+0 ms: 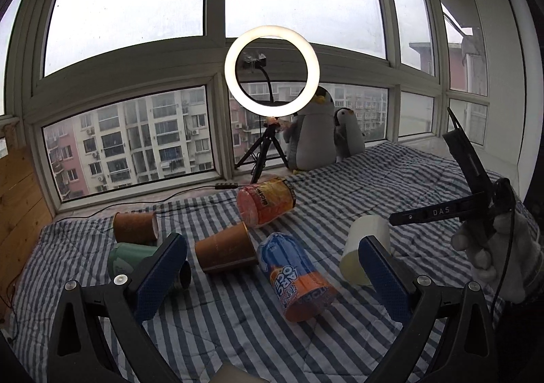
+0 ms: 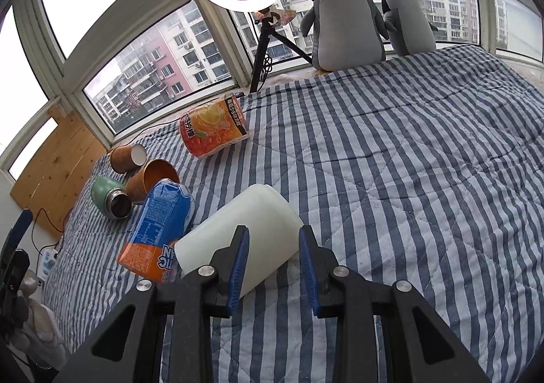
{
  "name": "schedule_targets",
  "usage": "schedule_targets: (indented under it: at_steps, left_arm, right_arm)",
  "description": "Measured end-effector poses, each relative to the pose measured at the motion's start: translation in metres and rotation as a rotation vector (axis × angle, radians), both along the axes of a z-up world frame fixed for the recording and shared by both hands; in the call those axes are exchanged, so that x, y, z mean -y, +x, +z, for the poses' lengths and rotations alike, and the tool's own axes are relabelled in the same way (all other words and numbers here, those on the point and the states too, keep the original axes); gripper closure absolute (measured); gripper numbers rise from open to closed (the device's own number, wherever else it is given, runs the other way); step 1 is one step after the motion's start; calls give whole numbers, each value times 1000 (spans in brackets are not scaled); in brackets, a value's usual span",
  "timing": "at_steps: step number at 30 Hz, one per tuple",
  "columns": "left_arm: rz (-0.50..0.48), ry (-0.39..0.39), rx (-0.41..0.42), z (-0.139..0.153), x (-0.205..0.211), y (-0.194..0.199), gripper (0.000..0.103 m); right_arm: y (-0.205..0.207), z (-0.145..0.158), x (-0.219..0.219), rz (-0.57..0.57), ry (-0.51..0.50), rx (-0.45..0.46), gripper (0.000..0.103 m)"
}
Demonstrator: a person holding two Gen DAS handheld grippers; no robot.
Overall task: Flip cup upside down
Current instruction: 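Lift the white cup with the right gripper and carry it toward the left gripper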
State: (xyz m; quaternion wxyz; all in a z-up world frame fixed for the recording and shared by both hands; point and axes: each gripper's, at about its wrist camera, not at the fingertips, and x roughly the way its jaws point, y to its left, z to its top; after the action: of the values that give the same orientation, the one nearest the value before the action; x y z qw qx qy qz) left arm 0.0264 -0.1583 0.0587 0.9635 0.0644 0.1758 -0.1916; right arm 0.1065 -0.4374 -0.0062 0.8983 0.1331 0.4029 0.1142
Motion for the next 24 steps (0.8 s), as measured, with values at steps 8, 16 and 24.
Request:
schedule_targets:
  at_steps: [8, 16, 24]
  left_arm:
    - [11, 6, -40, 1, 4, 16, 1]
    - [-41, 28, -141, -5, 23, 49, 1]
    - [-206, 125, -296, -22, 112, 81, 1]
  right_arm:
    - [63, -4, -51, 121, -71, -41, 76]
    - [21, -8, -28, 132, -32, -31, 76]
    - [-67, 10, 51, -69, 92, 142, 59]
